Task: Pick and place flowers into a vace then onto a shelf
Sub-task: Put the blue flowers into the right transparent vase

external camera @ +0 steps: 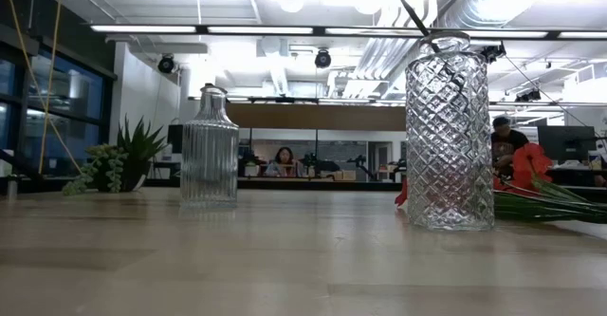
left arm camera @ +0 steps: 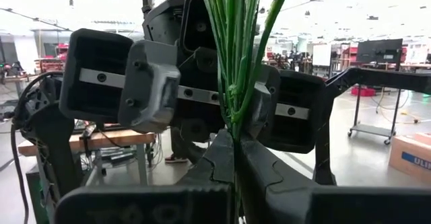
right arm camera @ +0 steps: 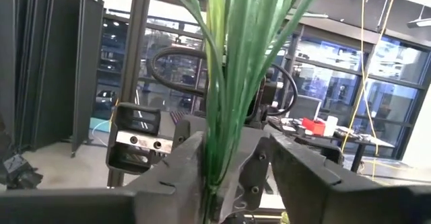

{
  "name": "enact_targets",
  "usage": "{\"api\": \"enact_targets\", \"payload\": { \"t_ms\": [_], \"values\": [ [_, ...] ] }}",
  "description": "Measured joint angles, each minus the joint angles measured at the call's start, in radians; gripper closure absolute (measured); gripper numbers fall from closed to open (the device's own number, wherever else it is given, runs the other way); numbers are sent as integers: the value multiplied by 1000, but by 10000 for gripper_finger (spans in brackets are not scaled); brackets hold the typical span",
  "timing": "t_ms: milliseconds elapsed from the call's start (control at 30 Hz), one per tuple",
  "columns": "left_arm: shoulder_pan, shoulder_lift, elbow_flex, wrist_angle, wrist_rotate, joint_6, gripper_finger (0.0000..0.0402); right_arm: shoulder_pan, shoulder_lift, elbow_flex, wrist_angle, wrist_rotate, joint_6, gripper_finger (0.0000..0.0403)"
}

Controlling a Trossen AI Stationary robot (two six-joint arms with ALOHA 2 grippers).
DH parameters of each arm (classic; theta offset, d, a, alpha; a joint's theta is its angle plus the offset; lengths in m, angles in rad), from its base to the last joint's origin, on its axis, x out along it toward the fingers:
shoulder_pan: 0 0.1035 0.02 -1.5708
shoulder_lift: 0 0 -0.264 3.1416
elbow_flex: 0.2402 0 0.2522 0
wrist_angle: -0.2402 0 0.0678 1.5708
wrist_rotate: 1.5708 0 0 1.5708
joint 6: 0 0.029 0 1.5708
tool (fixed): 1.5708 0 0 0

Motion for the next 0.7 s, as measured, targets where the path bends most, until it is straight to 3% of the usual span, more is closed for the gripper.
{"api": "enact_targets", "payload": {
  "t_ms": [333, 500, 700],
  "values": [
    [1, 0, 0, -12, -29, 0, 366, 0, -6, 0, -30, 3, -8, 388],
    [3, 0, 0, -11, -40, -6, 366, 0, -26, 0, -57, 32, 13, 377],
    [2, 0, 0, -21, -81, -9, 366, 0, -36, 0, -85, 49, 14, 391]
  ]
}}
